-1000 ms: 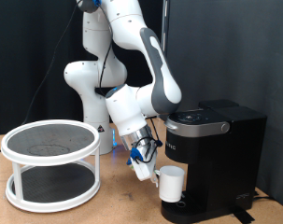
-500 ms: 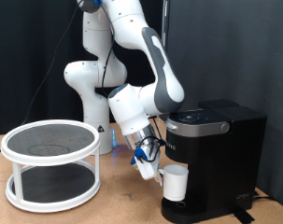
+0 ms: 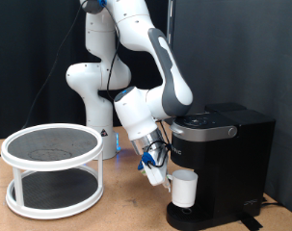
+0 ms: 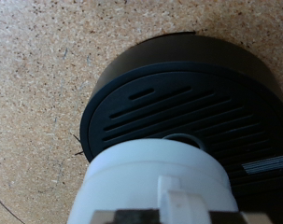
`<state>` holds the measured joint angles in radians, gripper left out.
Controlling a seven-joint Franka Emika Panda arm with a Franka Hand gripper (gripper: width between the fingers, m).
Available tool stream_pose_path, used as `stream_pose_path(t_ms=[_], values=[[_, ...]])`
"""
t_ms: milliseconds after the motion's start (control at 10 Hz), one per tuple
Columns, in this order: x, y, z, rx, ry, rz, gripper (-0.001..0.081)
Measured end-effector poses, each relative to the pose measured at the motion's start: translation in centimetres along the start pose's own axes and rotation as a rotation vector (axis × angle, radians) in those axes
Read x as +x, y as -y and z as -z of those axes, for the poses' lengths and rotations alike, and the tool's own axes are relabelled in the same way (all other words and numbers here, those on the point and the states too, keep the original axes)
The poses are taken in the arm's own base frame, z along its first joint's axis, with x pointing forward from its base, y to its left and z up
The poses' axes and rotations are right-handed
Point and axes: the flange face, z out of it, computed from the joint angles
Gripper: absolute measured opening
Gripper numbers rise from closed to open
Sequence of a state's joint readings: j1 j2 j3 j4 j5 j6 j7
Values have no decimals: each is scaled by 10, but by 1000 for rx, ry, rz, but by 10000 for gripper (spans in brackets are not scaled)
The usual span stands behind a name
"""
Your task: Make a cup of coffee with the keurig machine
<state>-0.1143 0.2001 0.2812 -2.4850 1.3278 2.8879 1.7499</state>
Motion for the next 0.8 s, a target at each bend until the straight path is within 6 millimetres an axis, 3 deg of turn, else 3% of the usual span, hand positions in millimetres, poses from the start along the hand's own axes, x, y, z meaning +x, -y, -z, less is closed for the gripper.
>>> stream_pose_path(t_ms=[500, 600, 700, 800], values=[[0, 0, 0, 0, 0, -4, 7], [0, 0, 0, 0, -1, -5, 82], [1, 1, 0, 1, -1, -5, 265], [1, 1, 0, 1, -4, -3, 265]])
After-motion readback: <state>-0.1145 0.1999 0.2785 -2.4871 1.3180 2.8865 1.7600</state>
